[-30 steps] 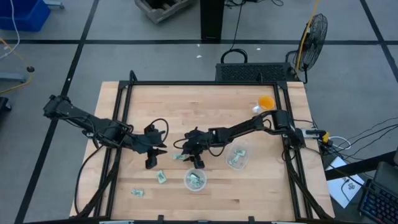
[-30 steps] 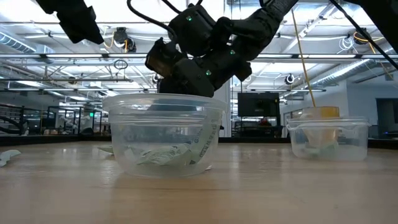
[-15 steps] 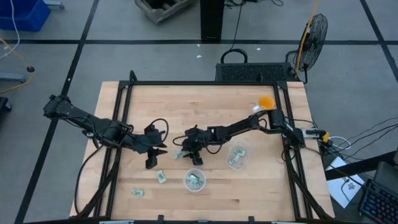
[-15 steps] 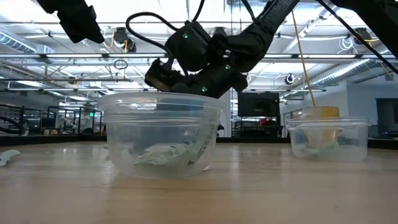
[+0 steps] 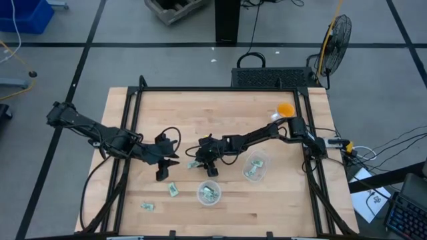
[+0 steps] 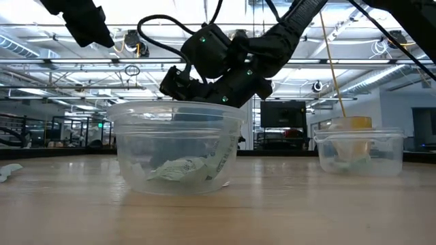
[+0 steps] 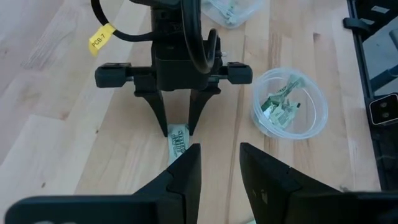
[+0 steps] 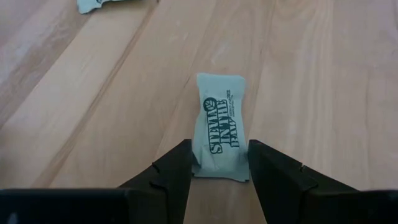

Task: Pick and place items into bin
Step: Put the Stevia packet into the right transparent bin

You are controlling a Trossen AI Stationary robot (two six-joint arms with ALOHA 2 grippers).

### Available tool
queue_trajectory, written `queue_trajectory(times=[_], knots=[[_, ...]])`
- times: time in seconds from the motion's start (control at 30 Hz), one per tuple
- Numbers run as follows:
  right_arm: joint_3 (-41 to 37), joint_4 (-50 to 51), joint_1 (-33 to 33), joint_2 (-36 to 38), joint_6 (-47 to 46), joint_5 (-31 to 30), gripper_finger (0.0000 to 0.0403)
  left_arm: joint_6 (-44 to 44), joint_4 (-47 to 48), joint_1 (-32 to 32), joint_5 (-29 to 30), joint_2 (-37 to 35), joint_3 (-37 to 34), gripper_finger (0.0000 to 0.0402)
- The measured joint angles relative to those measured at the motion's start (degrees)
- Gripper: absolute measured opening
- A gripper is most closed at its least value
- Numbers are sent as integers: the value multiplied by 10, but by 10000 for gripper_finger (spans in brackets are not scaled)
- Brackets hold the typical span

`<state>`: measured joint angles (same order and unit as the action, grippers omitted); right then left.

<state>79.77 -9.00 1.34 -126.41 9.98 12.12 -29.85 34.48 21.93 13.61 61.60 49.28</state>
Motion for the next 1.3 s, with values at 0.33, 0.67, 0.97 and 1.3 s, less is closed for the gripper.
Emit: queue_trajectory(times=[0.33, 0.67, 0.97, 1.3], knots=[[0, 5, -2, 0, -1, 0, 94, 1, 0, 0, 0, 0, 0, 115], [-2, 45, -7, 52, 1, -1, 17, 9, 0, 0, 0, 0, 0, 115], [-12, 277, -13, 203, 1, -1, 6, 15, 0, 0, 0, 0, 0, 115], [-173, 458, 2, 459, -117, -67, 8, 56, 0, 0, 18, 0, 0, 115]])
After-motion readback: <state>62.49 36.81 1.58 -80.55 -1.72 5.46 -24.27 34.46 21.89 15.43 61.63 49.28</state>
